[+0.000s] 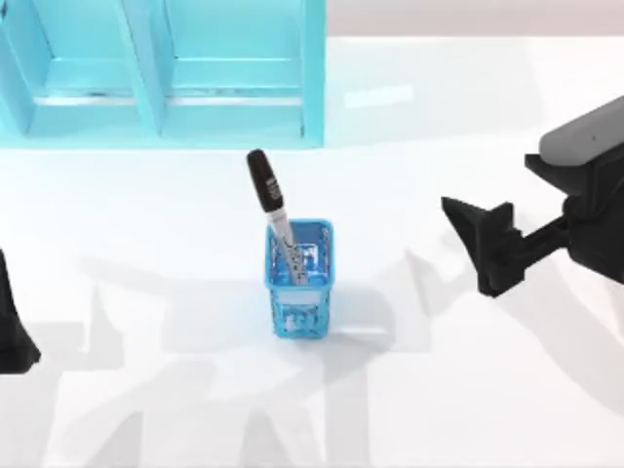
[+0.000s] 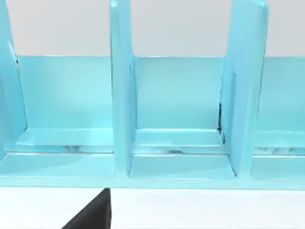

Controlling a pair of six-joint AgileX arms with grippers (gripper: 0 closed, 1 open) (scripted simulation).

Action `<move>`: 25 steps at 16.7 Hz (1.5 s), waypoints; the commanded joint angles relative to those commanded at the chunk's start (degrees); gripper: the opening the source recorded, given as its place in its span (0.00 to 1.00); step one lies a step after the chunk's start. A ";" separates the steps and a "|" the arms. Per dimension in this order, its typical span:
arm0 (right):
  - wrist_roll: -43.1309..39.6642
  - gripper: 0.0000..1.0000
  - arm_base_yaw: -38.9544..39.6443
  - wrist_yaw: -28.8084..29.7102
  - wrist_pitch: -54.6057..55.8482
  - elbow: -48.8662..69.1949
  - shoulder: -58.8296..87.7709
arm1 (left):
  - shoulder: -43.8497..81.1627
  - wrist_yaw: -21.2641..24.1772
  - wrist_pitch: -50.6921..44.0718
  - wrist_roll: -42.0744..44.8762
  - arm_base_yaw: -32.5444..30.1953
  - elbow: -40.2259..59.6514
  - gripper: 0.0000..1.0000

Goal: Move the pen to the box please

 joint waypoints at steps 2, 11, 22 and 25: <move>0.41 1.00 3.68 -1.31 1.37 4.27 9.42 | 0.00 0.00 0.00 0.00 0.00 0.00 1.00; 1.62 1.00 11.37 -4.24 3.47 12.35 26.95 | 0.00 0.00 0.00 0.00 0.00 0.00 1.00; 2.98 1.00 13.63 -2.10 9.33 22.56 42.94 | 0.00 0.00 0.00 0.00 0.00 0.00 1.00; 3.55 1.00 14.60 -1.19 11.62 26.67 49.17 | 0.00 0.00 0.00 0.00 0.00 0.00 1.00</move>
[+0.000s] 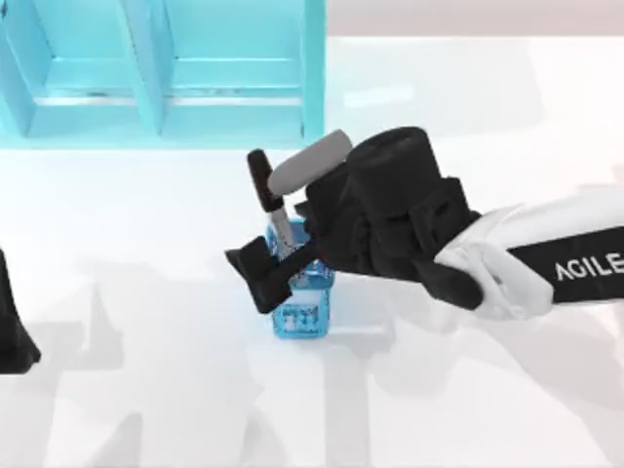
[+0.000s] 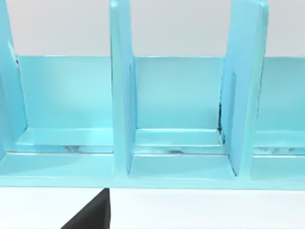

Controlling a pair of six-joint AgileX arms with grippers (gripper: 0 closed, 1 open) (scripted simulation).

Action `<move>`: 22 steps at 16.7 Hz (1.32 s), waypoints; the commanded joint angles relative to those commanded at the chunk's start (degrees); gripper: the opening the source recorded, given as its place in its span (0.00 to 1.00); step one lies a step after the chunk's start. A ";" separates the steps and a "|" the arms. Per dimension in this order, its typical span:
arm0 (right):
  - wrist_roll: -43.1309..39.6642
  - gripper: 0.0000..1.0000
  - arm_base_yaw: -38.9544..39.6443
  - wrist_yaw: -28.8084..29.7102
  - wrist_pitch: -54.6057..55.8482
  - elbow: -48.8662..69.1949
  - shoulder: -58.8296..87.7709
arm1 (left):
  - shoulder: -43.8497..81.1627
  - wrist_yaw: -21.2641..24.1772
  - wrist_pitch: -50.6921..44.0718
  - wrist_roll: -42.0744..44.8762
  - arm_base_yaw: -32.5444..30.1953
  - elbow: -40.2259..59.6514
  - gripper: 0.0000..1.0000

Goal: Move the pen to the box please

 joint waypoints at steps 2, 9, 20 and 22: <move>0.14 1.00 0.22 0.19 0.44 0.83 1.11 | 0.00 0.00 0.00 0.00 0.00 0.00 1.00; 0.14 0.70 0.22 0.19 0.44 0.83 1.11 | 0.00 0.00 0.00 0.00 0.00 0.00 1.00; 0.14 0.00 0.22 0.19 0.44 0.83 1.11 | 0.00 0.00 0.00 0.00 0.00 0.00 1.00; 0.14 0.00 0.22 0.19 0.44 0.83 1.11 | 0.00 0.00 0.00 0.00 0.00 0.00 1.00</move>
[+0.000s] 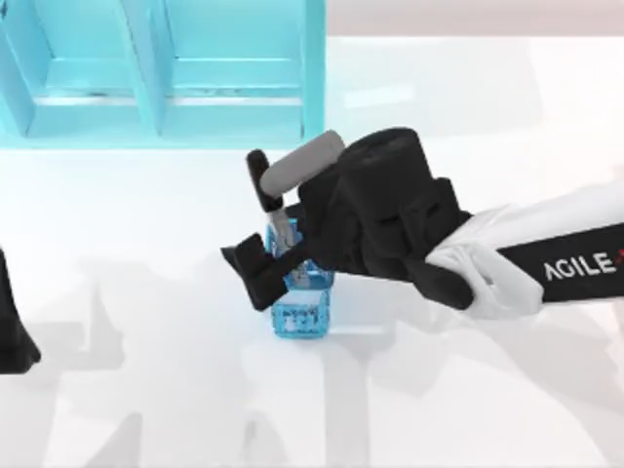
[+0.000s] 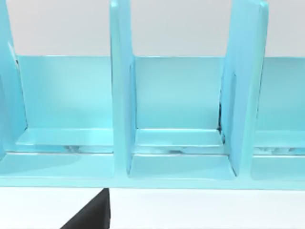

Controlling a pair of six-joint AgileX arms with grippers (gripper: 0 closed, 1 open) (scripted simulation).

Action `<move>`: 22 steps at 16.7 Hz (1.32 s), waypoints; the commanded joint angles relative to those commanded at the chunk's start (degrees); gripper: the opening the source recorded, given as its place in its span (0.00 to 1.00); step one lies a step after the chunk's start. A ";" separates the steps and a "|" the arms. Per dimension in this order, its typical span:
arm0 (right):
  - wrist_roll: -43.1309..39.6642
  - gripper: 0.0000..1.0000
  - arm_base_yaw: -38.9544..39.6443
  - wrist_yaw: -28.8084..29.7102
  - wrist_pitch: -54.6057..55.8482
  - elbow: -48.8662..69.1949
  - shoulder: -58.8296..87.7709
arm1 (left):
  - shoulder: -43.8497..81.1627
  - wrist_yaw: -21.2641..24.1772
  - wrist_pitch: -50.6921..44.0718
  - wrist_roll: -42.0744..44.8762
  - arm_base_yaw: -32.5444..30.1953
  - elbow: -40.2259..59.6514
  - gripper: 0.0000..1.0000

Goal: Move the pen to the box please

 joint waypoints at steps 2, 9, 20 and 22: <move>0.00 0.00 0.00 0.00 0.00 0.00 0.00 | 0.00 0.00 0.00 0.00 0.00 0.00 1.00; -1.35 0.00 -2.39 -2.51 -3.98 0.59 -3.81 | 0.00 0.00 0.00 0.00 0.00 0.00 1.00; -12.56 0.00 -20.72 -17.88 -36.73 2.44 -30.62 | 0.00 0.00 0.00 0.00 0.00 0.00 1.00; -12.84 0.00 -21.28 -18.24 -37.38 2.44 -31.23 | 0.00 0.00 0.00 0.00 0.00 0.00 1.00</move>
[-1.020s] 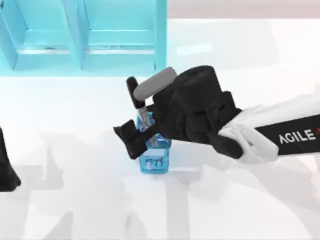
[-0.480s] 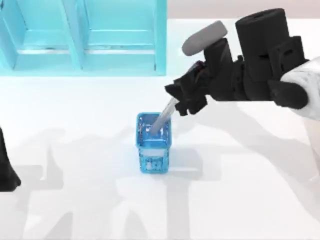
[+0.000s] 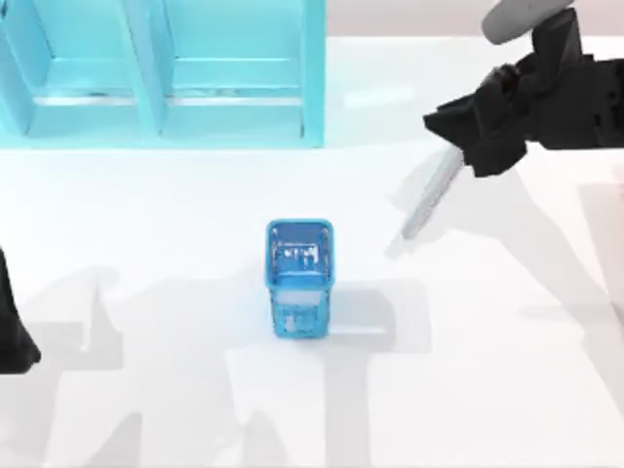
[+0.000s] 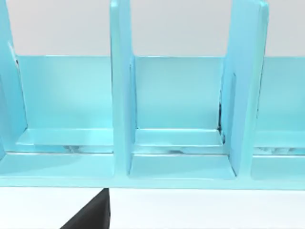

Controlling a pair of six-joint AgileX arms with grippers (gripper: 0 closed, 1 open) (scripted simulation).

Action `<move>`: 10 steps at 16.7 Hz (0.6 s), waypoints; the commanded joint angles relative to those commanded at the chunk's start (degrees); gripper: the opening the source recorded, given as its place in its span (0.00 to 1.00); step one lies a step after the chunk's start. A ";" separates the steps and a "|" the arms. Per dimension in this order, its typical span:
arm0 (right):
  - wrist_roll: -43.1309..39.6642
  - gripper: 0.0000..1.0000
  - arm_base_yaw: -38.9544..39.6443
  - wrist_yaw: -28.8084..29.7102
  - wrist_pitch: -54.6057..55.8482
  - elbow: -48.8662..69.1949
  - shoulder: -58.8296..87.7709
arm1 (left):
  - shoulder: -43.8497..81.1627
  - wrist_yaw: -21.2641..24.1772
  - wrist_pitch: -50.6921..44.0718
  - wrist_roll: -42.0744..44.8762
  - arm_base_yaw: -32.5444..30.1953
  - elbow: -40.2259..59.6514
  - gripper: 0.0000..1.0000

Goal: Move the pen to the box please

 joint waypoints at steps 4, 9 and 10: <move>0.09 0.00 0.19 0.05 0.02 -0.01 0.22 | 0.00 0.00 0.00 0.00 0.00 0.00 1.00; -6.47 0.00 -8.93 -1.16 -6.90 1.71 -0.73 | 0.00 0.00 0.00 0.00 0.00 0.00 1.00; -8.66 0.00 -12.40 -1.50 -9.15 2.22 -1.28 | 0.00 0.00 0.00 0.00 0.00 0.00 1.00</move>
